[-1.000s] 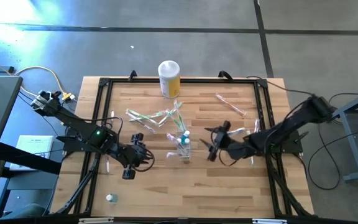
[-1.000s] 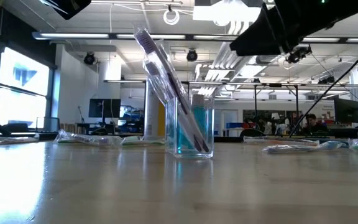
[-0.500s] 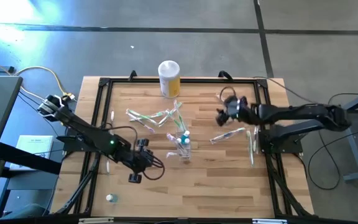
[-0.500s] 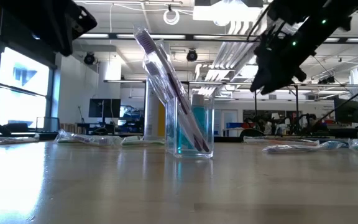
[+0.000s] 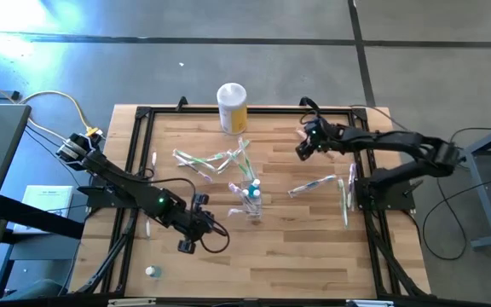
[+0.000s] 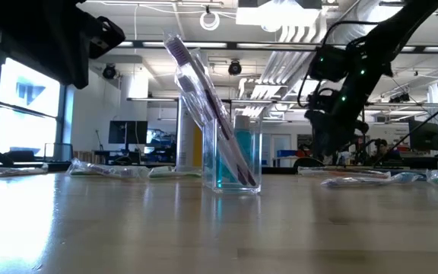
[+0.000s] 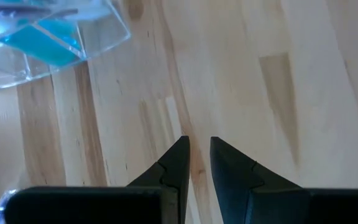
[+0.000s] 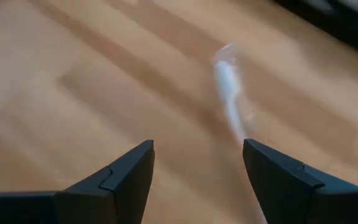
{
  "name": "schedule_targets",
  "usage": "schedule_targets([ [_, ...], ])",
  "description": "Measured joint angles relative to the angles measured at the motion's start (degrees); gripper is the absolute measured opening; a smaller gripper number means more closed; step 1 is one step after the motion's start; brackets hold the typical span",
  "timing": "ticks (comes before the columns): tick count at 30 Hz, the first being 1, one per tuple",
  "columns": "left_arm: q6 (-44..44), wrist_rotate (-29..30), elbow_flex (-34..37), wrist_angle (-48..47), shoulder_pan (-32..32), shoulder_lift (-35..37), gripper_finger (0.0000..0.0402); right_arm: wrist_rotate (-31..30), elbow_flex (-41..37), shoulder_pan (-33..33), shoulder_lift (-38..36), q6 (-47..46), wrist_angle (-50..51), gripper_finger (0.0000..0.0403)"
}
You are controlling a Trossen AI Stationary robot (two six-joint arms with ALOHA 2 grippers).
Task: Pick & Place toothbrushing station
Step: Put the orange toothbrush into the transparent organizer
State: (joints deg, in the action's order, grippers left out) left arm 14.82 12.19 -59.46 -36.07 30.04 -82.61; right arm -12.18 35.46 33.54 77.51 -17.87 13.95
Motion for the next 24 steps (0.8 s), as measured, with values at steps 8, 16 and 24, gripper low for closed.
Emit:
schedule_targets([
  [8, 0.0, 0.1, 0.0, 3.4, 0.0, 0.0, 0.0058, -6.3, 0.0, 1.0, 7.6, 2.5, -9.1, 0.0239],
  [16, 0.0, 0.1, 0.0, 3.3, 0.0, 0.0, 0.0058, -3.0, 0.2, 4.3, 14.1, 3.0, -9.0, 0.0239],
  [24, 0.0, 0.4, 0.0, 3.5, 0.0, 0.0, 0.0058, -4.0, 0.3, 4.9, 15.8, 5.8, -9.7, 0.0219],
])
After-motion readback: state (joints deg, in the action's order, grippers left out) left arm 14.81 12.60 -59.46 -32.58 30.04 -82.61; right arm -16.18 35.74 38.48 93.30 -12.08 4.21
